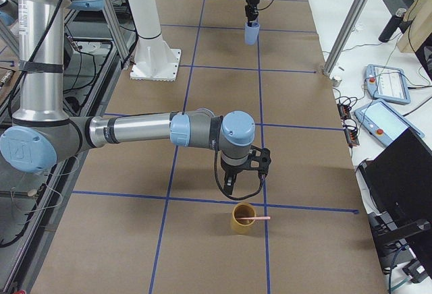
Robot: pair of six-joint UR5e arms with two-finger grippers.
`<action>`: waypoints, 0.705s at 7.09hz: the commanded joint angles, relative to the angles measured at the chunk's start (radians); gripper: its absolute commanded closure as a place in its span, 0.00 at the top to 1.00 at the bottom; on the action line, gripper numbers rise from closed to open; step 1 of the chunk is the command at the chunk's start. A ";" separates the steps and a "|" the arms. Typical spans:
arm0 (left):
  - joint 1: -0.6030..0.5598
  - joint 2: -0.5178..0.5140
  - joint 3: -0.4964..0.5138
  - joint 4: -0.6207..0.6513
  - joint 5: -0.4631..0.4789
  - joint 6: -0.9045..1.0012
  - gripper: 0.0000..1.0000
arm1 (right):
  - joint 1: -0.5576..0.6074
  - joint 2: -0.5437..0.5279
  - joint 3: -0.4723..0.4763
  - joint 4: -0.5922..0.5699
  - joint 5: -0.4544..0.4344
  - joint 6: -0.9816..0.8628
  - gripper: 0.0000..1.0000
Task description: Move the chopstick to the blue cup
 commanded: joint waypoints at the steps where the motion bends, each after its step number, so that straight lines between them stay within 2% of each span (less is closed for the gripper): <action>1: 0.047 -0.145 0.182 -0.024 0.091 -0.036 0.00 | -0.003 0.004 0.012 -0.004 0.008 0.010 1.00; 2: 0.061 -0.185 0.253 -0.074 0.125 -0.057 0.00 | -0.003 0.007 0.006 -0.003 0.066 0.048 1.00; 3: 0.079 -0.234 0.349 -0.134 0.159 -0.083 0.00 | -0.003 0.004 0.012 -0.003 0.082 0.047 1.00; 4: 0.087 -0.230 0.362 -0.145 0.168 -0.079 0.00 | -0.005 0.004 0.010 0.000 0.070 0.035 1.00; 5: 0.090 -0.217 0.372 -0.144 0.171 -0.076 0.00 | -0.006 -0.004 0.009 0.055 0.054 0.030 1.00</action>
